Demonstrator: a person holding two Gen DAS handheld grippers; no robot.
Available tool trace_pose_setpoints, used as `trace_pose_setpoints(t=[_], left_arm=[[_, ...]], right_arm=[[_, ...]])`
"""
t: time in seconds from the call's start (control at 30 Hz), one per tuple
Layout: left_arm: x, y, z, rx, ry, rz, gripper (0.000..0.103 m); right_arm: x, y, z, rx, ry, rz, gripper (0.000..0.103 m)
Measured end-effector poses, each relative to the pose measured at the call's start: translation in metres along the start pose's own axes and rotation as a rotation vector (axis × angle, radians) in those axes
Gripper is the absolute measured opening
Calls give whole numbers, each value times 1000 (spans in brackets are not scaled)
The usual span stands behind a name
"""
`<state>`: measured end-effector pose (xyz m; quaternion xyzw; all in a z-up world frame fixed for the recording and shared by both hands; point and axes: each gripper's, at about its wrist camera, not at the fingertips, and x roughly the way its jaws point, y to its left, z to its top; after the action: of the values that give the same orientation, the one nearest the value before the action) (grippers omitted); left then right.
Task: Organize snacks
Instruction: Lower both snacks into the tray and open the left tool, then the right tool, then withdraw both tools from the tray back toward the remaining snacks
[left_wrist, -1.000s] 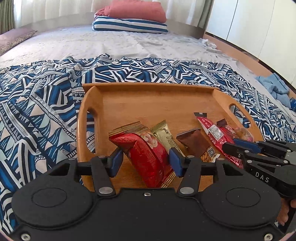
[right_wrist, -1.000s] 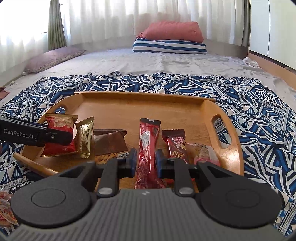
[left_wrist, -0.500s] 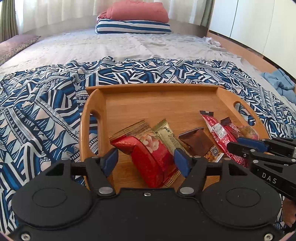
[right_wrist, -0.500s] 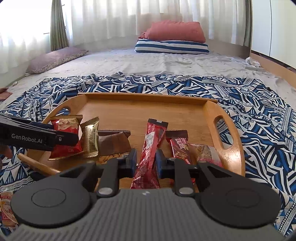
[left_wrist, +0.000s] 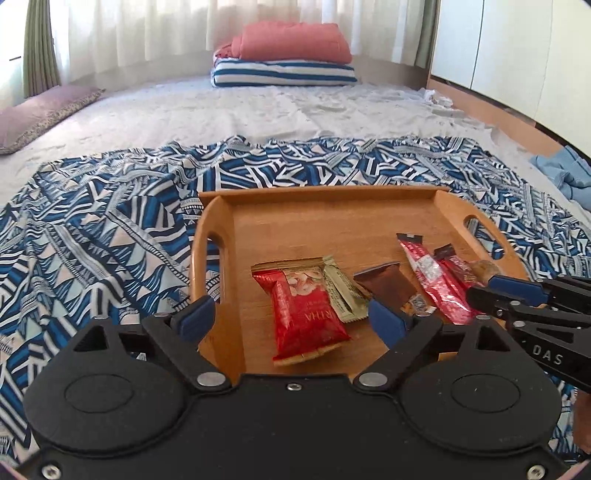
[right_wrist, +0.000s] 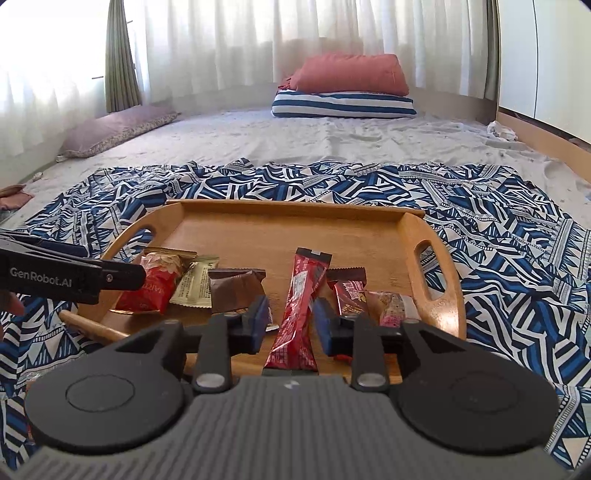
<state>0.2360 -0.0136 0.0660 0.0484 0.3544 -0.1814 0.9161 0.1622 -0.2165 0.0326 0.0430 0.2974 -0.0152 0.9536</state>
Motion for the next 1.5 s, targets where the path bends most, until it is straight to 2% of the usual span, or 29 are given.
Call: trace_pose_setpoints(t=[0.47, 0.87, 1.03, 1.17, 1.3, 1.5], left_arm=[[-71, -25, -40, 17, -72, 34, 94], [-119, -37, -83, -2, -120, 45, 95], [-131, -28, -103, -56, -121, 87, 96], [-138, -22, -123, -120, -149, 169, 96], [-142, -21, -140, -127, -178, 234, 97], [-131, -18, -154, -149, -149, 256, 97]], right_arm=[[-44, 6, -22, -19, -11, 23, 66], [-82, 2, -57, 2, -6, 91, 76], [-98, 6, -75, -9, -16, 115, 79], [-113, 14, -90, -13, -40, 134, 82], [-129, 25, -107, -21, -78, 139, 85], [-144, 41, -135, -34, -93, 150, 86]])
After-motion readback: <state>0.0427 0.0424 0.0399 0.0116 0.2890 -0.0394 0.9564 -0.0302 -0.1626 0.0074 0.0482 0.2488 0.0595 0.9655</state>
